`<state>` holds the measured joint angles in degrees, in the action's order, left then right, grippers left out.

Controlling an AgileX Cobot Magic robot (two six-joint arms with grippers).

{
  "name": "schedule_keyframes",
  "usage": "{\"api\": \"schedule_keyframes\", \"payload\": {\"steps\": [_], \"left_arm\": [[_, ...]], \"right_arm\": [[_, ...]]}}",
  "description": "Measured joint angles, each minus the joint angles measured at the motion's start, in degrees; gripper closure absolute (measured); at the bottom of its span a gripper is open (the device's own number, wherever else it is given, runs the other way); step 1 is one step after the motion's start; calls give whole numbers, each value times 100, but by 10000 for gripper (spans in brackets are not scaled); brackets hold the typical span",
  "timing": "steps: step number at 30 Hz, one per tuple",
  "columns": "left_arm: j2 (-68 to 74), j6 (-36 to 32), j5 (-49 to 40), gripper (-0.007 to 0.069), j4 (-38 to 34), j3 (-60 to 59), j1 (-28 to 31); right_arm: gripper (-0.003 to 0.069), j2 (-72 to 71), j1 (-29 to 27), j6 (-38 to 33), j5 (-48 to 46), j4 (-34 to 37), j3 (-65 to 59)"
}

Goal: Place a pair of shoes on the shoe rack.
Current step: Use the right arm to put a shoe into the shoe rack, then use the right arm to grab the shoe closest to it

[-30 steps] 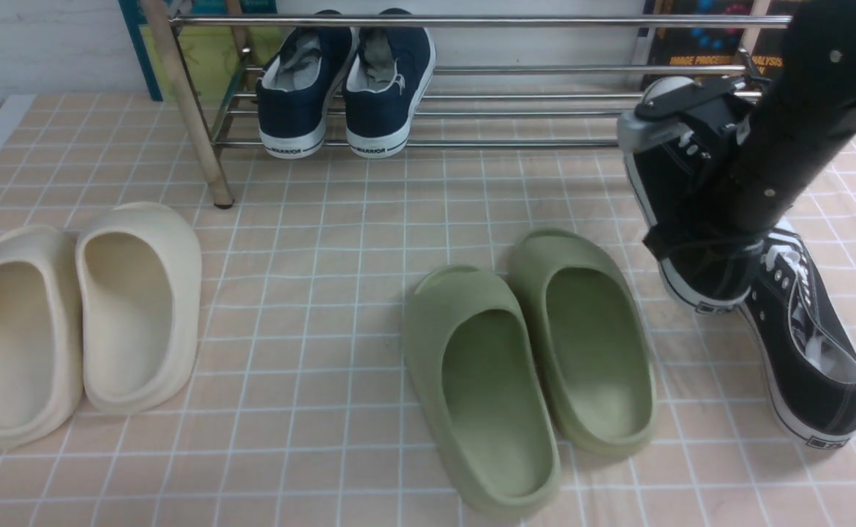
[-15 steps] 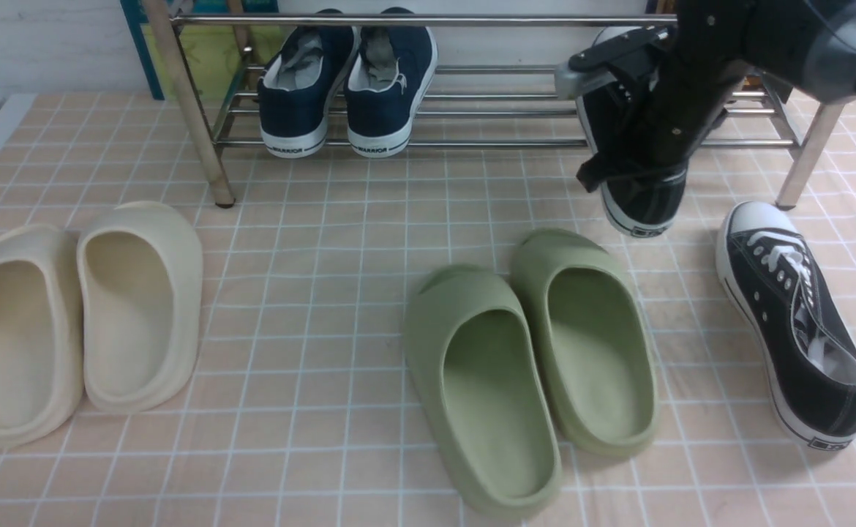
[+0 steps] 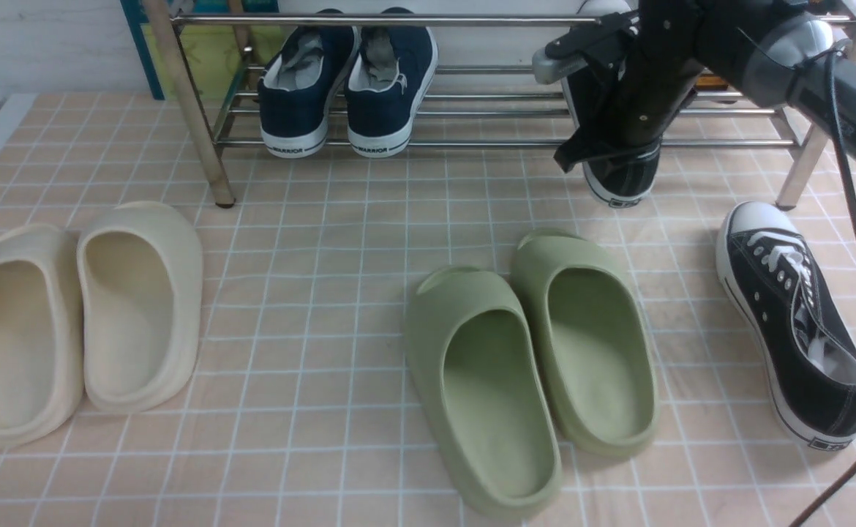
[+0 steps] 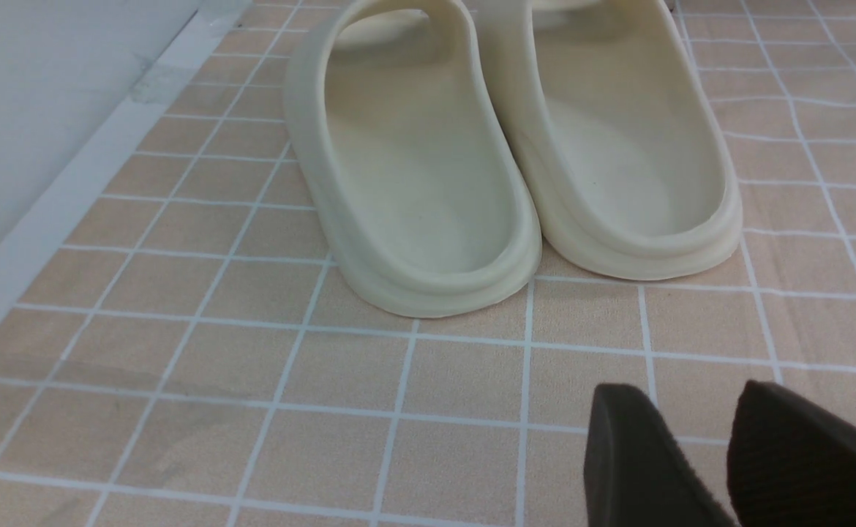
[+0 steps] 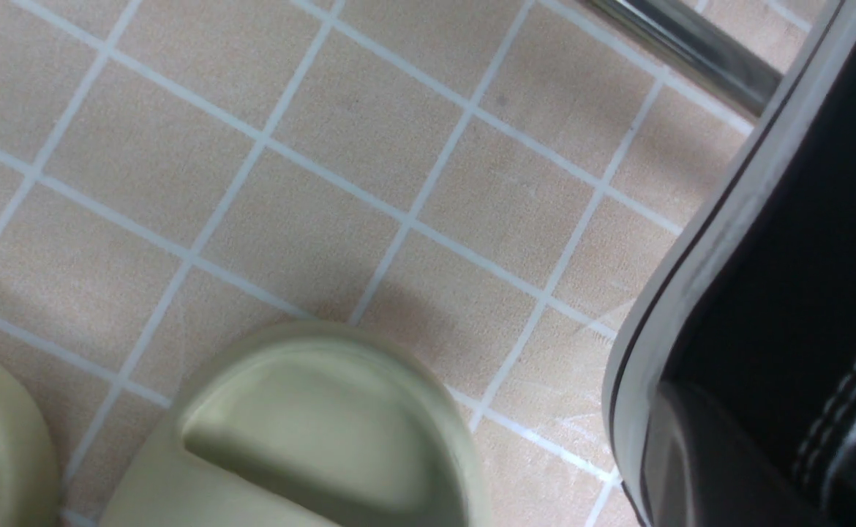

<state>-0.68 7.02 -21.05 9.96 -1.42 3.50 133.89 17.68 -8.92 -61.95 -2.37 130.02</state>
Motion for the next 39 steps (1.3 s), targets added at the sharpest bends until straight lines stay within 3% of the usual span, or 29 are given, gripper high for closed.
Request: {"api": "schedule_keyframes", "payload": {"steps": [3, 7, 10, 13, 22, 30, 35, 39], "left_arm": [[0, 0, 0, 388, 8, 0, 0], [0, 0, 0, 388, 17, 0, 0], [0, 0, 0, 388, 22, 0, 0], [0, 0, 0, 388, 25, 0, 0], [0, 0, 0, 388, 76, 0, 0], [0, 0, 0, 388, 86, 0, 0], [0, 0, 0, 388, 92, 0, 0], [0, 0, 0, 388, 92, 0, 0]], "right_arm": [[538, -4, 19, 62, 48, -105, 21], [360, -128, 19, 150, 91, -161, 78], [244, -393, 19, 180, -303, -133, 203], [175, -712, 19, 180, -808, -113, 252], [159, -1760, 19, 335, -940, 14, -714], [200, -3478, -72, 348, -929, -105, -3537], [215, -4172, -387, 462, -884, -72, -4945], [216, -4510, -746, 689, -327, 80, -5933]]}}
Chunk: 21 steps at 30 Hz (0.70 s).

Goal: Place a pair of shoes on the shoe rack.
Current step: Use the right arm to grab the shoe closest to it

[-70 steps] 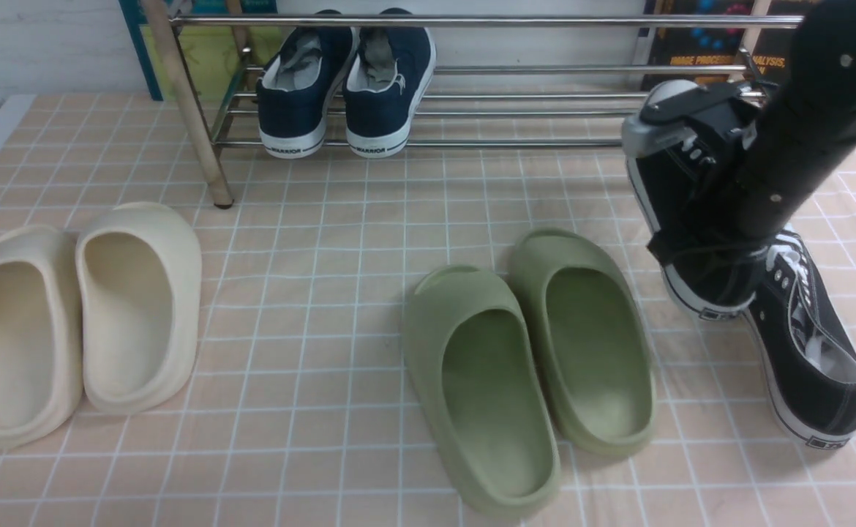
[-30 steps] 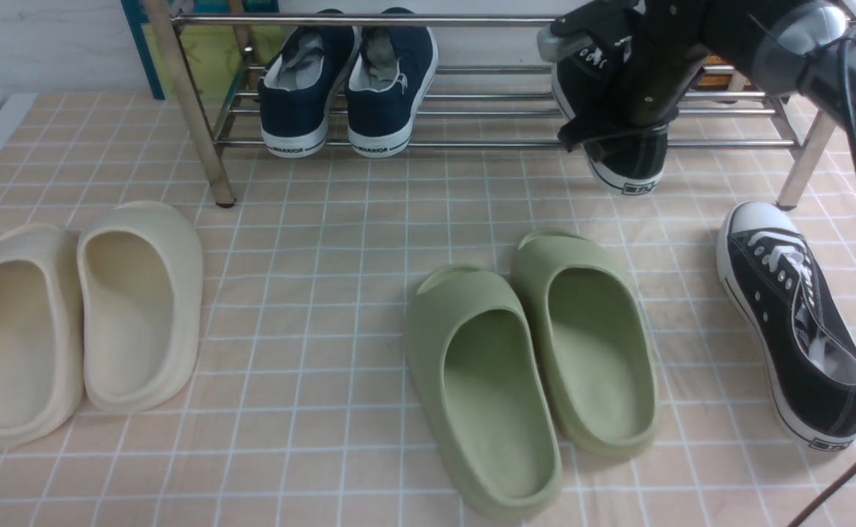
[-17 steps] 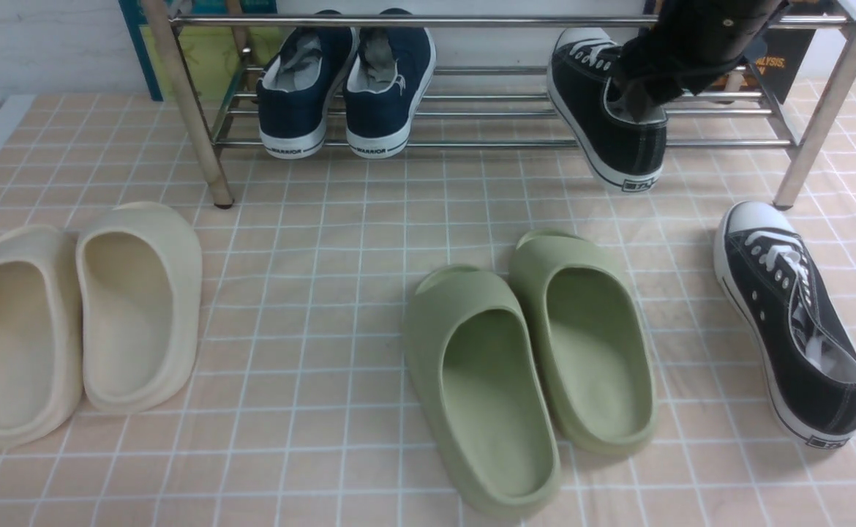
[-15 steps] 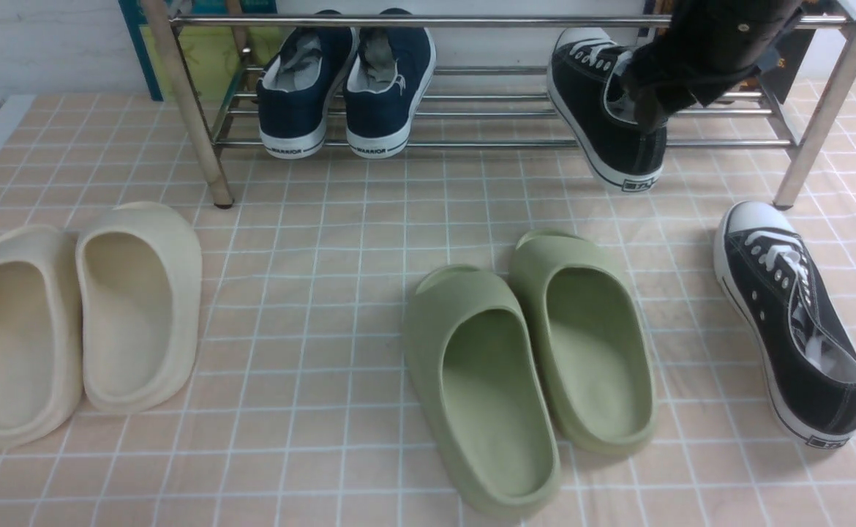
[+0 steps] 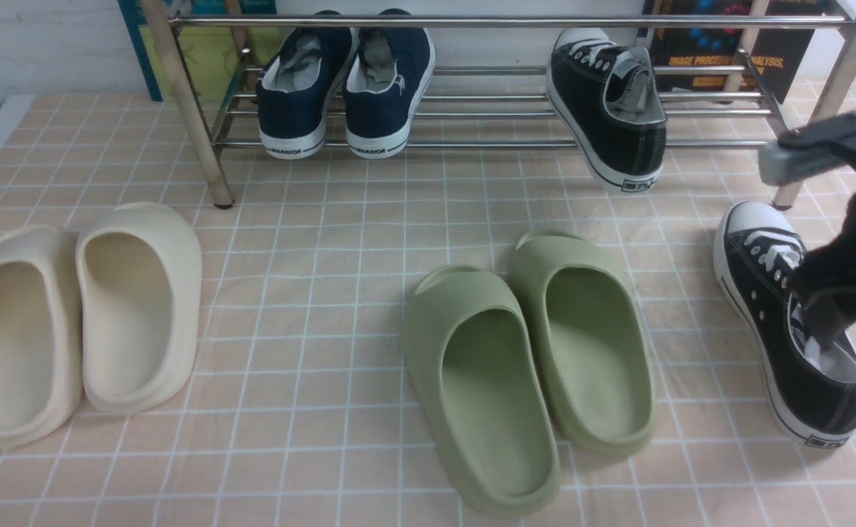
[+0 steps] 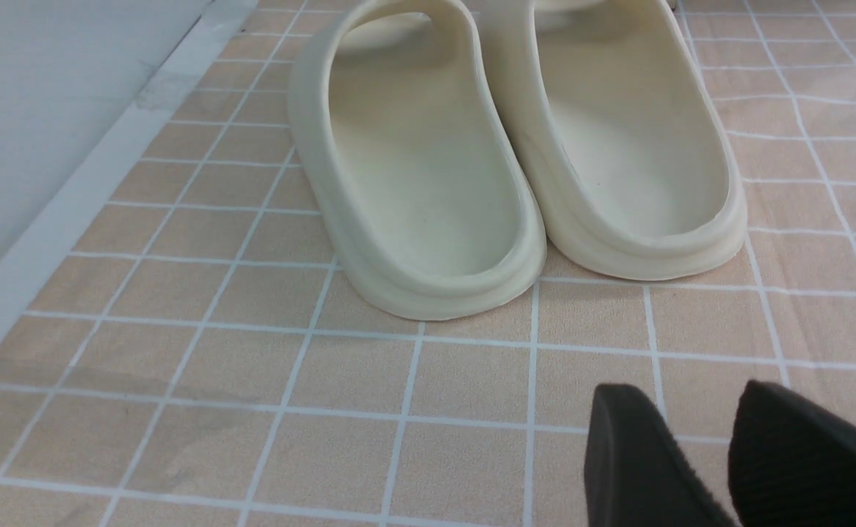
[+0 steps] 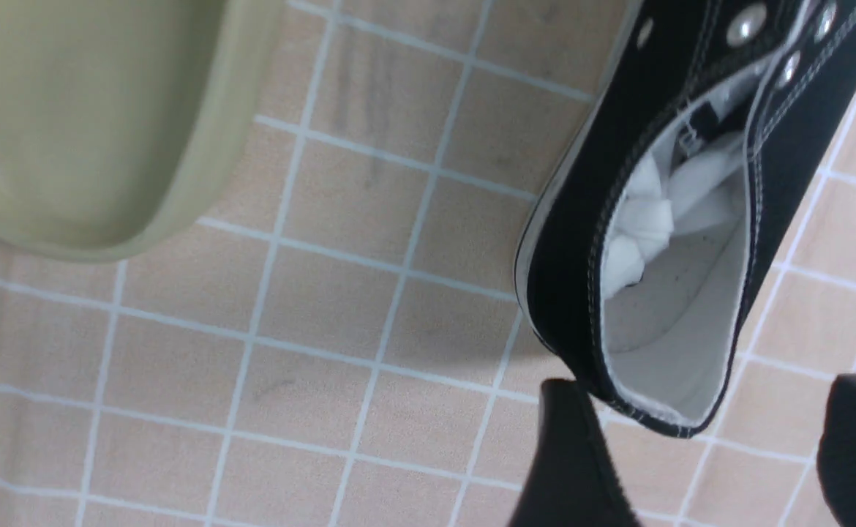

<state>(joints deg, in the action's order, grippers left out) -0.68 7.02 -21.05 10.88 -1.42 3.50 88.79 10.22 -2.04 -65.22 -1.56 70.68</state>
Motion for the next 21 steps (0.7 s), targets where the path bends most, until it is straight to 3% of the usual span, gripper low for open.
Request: {"api": "schedule_keyframes", "payload": {"steps": [7, 12, 15, 16, 21], "left_arm": [[0, 0, 0, 388, 0, 0, 0], [0, 0, 0, 388, 0, 0, 0], [0, 0, 0, 388, 0, 0, 0], [0, 0, 0, 388, 0, 0, 0], [0, 0, 0, 388, 0, 0, 0]], "right_arm": [[216, 202, -46, 51, 1440, 156, -1144], [235, 523, -46, 109, 1863, 74, -1249], [305, 676, -46, 109, 1977, 74, -1253], [395, 720, -46, 109, 1988, 74, -1253], [625, 706, -46, 109, 1966, 51, -1219]]}}
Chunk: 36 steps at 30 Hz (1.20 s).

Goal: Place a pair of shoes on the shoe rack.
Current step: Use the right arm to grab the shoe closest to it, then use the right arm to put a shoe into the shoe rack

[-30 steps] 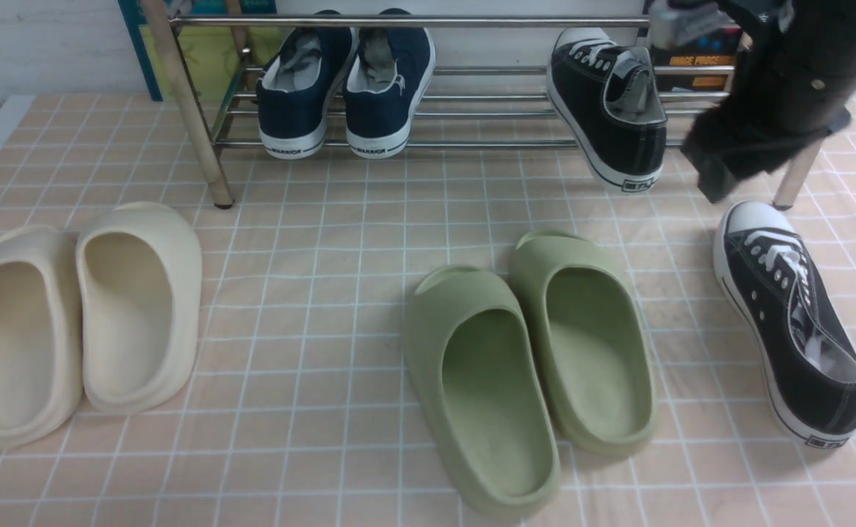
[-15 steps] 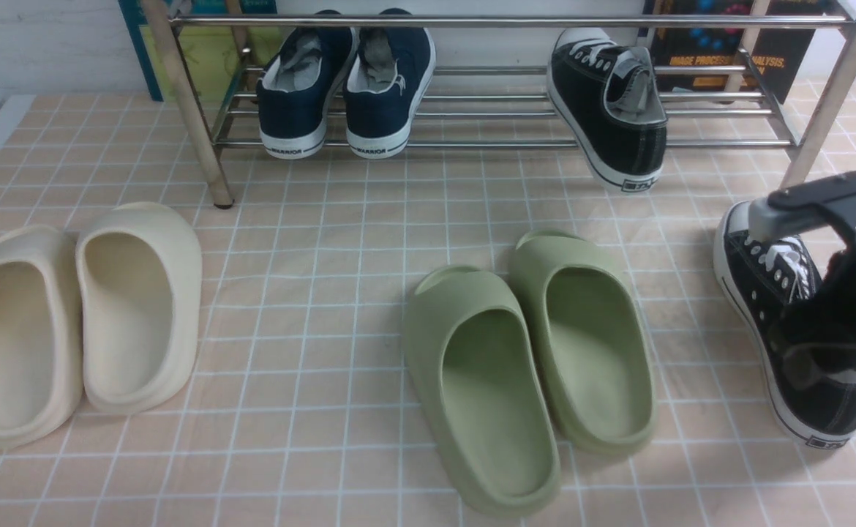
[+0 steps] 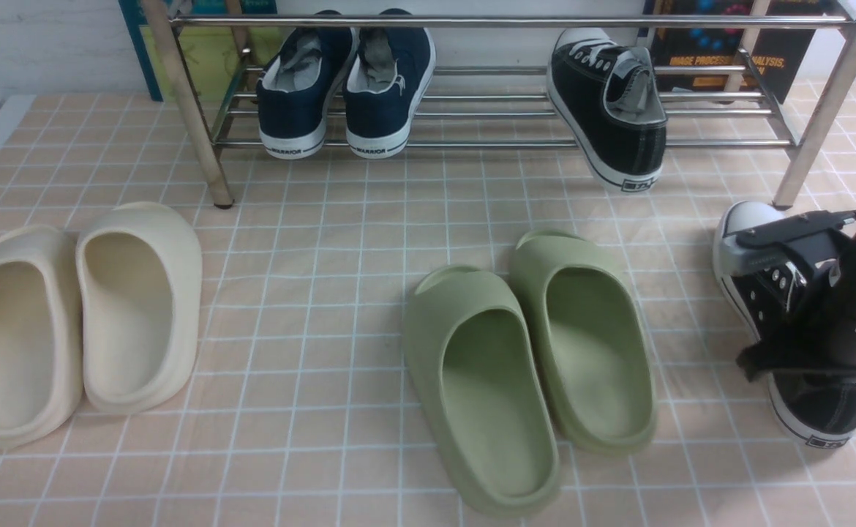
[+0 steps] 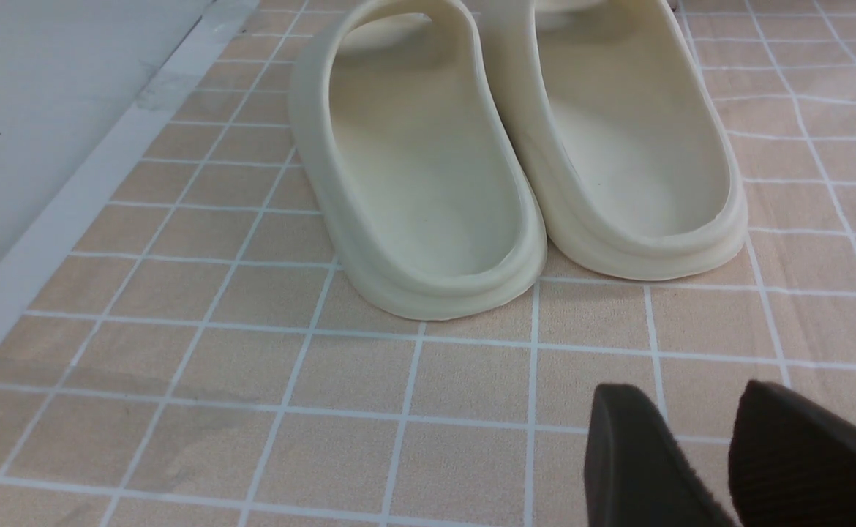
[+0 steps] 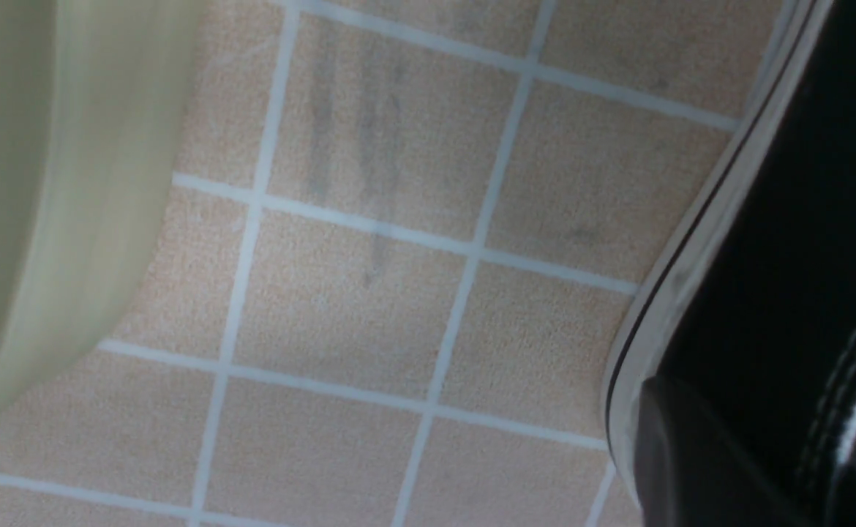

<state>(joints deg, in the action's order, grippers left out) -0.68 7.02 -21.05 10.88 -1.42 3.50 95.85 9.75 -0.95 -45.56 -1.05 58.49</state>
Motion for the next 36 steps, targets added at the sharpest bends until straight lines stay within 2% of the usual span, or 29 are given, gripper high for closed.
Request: {"api": "schedule_keyframes", "payload": {"steps": [2, 8, 19, 29, 36], "left_arm": [[0, 0, 0, 388, 0, 0, 0], [0, 0, 0, 388, 0, 0, 0], [0, 0, 0, 388, 0, 0, 0], [0, 0, 0, 388, 0, 0, 0], [0, 0, 0, 388, 5, 0, 0]], "right_arm": [[654, -76, 0, -17, -93, 6, 49], [654, -691, 0, -268, -622, 217, 363], [654, -771, 0, -453, -686, 248, 1160], [654, -32, 0, -560, -793, 224, 2182], [654, 996, 0, -773, -911, 200, 3395]]}}
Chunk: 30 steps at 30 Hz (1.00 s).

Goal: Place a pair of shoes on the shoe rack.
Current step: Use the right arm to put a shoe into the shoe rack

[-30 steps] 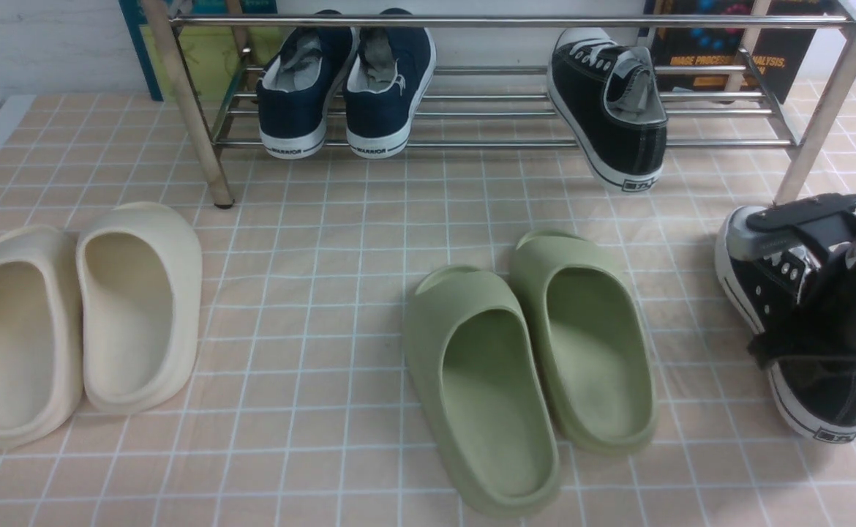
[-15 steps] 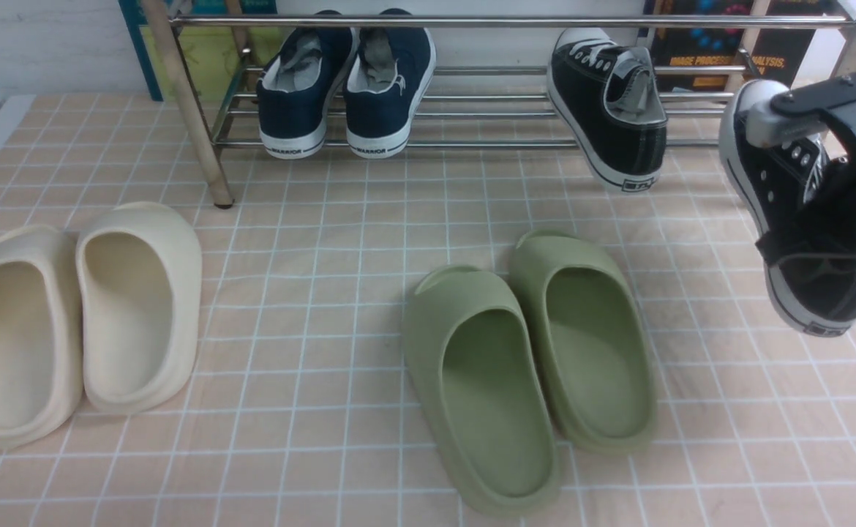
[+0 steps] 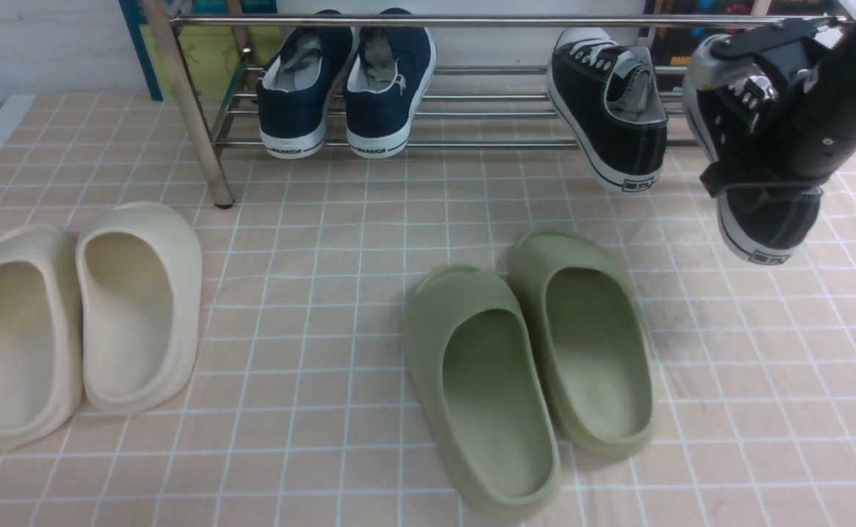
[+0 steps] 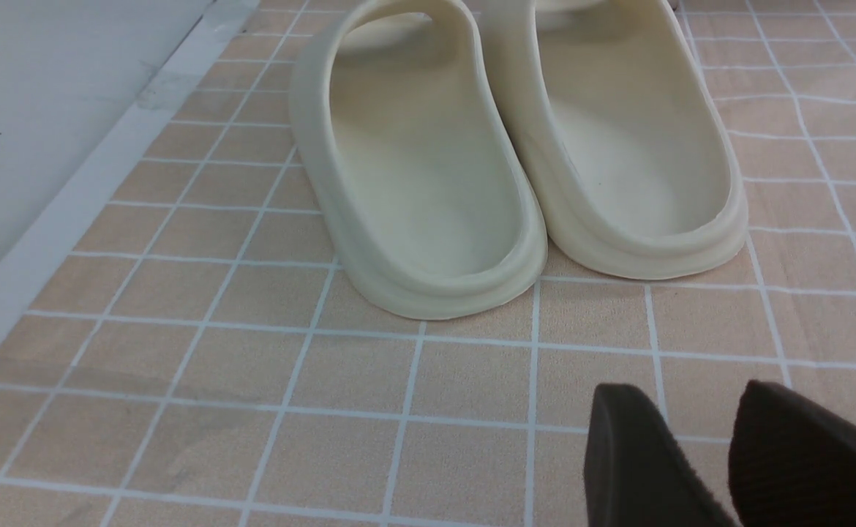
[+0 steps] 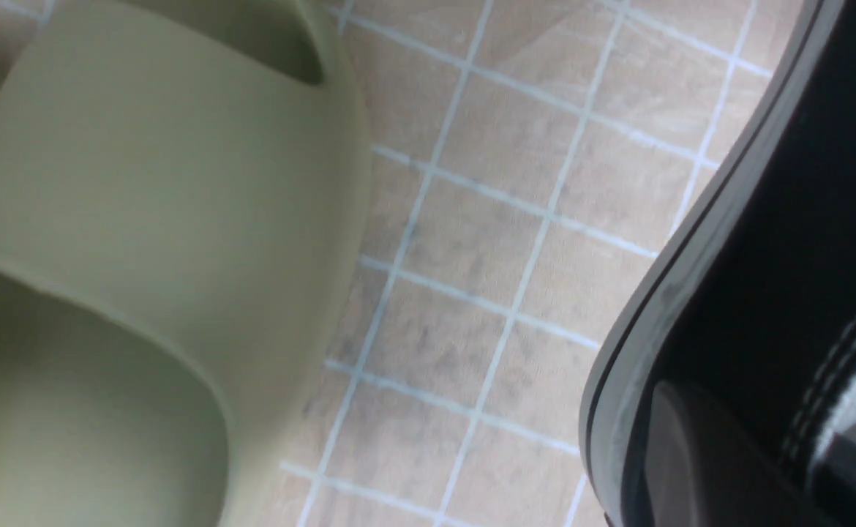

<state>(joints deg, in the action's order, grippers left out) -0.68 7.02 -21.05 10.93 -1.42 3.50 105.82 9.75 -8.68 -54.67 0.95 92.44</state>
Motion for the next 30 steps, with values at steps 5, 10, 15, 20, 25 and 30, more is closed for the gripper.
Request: {"api": "schedule_keyframes", "payload": {"steps": [5, 10, 15, 20, 25, 30], "left_arm": [[0, 0, 0, 388, 0, 0, 0], [0, 0, 0, 388, 0, 0, 0], [0, 0, 0, 388, 5, 0, 0], [0, 0, 0, 388, 5, 0, 0], [0, 0, -2, 388, 5, 0, 0], [0, 0, -2, 387, 10, 0, 0]], "right_arm": [[654, 748, 0, -39, -95, -95, 881], [654, 1610, 0, -146, -259, -318, 2062], [654, 2185, 0, -456, -325, -344, 2945], [654, 2566, 0, -593, -328, -400, 3511], [650, 2631, 0, -634, -299, -405, 3567], [601, 2631, 0, -627, -328, -410, 3583]]}}
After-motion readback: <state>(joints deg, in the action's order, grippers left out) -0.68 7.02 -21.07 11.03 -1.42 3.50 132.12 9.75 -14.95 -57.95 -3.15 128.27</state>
